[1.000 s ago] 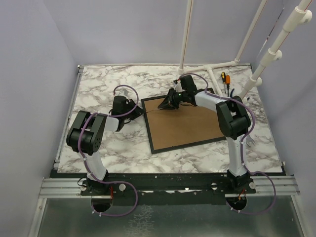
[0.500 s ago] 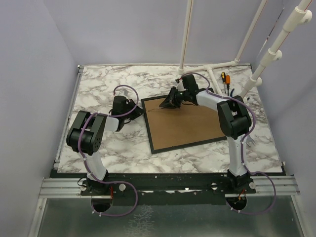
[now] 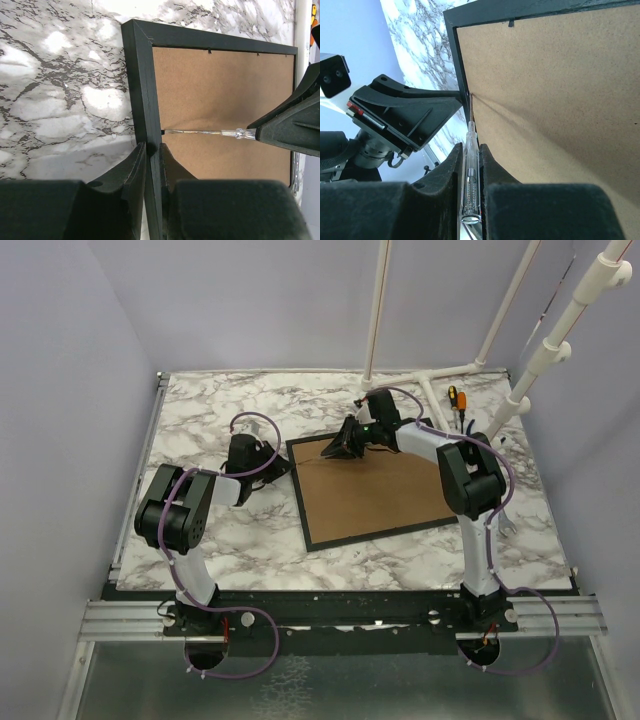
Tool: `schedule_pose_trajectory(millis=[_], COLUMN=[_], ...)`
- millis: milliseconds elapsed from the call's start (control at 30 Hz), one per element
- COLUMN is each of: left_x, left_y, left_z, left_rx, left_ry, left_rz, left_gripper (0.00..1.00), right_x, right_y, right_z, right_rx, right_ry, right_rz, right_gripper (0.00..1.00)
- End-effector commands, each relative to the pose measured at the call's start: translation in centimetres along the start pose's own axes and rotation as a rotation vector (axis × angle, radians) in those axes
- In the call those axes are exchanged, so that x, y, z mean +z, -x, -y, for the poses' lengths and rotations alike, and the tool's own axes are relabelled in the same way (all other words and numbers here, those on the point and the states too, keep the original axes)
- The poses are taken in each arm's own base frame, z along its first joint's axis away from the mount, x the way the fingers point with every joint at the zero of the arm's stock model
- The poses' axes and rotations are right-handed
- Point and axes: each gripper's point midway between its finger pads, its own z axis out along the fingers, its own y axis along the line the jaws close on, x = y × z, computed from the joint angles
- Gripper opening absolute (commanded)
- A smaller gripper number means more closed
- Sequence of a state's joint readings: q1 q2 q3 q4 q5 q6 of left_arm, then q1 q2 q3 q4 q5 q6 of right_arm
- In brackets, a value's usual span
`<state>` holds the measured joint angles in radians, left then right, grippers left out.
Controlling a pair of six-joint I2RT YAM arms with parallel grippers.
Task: Take the photo out of the frame
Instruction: Release the photo frame item from the photo frame.
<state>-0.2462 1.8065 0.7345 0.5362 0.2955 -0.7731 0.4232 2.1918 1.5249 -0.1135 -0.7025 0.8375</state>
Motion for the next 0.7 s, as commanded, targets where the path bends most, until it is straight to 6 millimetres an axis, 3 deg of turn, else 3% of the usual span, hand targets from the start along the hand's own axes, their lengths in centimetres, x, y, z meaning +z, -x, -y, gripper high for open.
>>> schedule_pose_trajectory(millis=[0, 667], left_x=[0.14, 0.29], left_y=[-0.14, -0.34], left_z=[1.10, 0.92], left_rx=[0.019, 0.018], left_ry=[-0.042, -0.040], left_rz=[-0.017, -0.024], left_gripper=[0.17, 0.14], right_x=[0.65, 1.52], right_y=[-0.02, -0.93], right_z=[0.76, -0.01], right_rx=[0.017, 0.014], right_ry=[-0.006, 0.007], right_rz=[-0.017, -0.042], right_gripper=[0.01, 0.00])
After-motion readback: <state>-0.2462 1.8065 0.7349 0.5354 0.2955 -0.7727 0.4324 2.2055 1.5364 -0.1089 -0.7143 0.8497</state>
